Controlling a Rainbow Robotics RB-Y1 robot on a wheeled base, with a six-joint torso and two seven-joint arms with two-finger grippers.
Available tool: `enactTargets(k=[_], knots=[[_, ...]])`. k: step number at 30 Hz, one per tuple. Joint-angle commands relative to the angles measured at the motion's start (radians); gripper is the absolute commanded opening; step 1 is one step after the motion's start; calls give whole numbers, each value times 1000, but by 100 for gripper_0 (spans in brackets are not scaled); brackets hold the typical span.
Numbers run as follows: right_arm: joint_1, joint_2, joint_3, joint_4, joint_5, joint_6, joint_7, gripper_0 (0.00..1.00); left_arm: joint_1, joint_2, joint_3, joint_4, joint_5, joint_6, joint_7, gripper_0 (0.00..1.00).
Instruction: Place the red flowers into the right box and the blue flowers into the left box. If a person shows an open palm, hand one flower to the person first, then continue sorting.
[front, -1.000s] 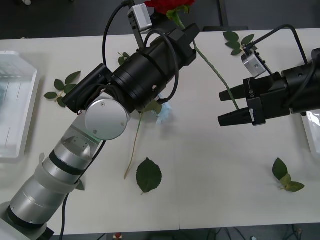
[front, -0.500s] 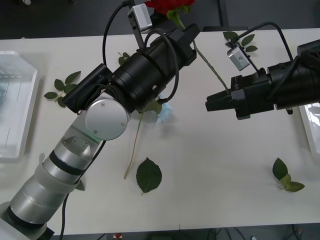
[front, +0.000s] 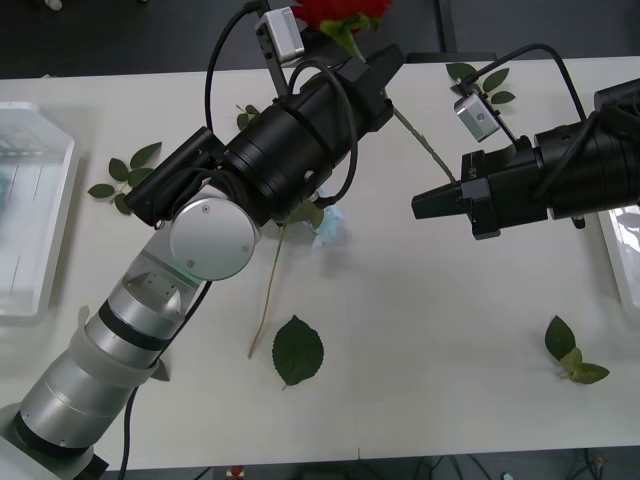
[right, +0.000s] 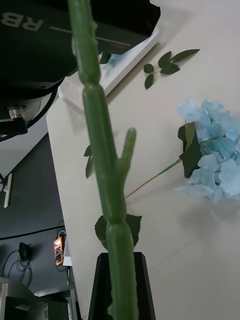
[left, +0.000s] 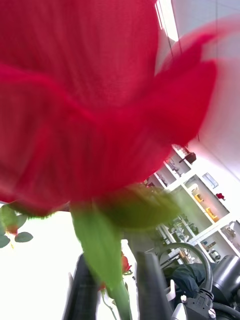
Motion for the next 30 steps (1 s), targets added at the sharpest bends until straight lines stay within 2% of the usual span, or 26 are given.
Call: enactTargets(k=[1,9,13,20,21,23,30], knots=[[-39,4,0,-34,14,-9,-19,0,-47,18,-7,-12,14,-13,12,100],[-39,-33,-3,-34,28,-9,-36,0,-47,58,1,-17,14,-13,9,100],[-39,-68,-7,-16,31,-7,-51,0,-46,113,13,-37,43,20,11,100],[-39,-143,-70,71,42,51,-117,0,-32,207,209,-130,82,408,18,100],[-39,-176,-92,107,57,80,-144,0,-24,224,257,-153,82,509,21,100],[-39,-212,-113,145,65,102,-172,0,-18,241,292,-170,80,595,21,100],[-40,-390,-147,453,97,122,-177,0,82,317,389,-270,8,949,-38,100]])
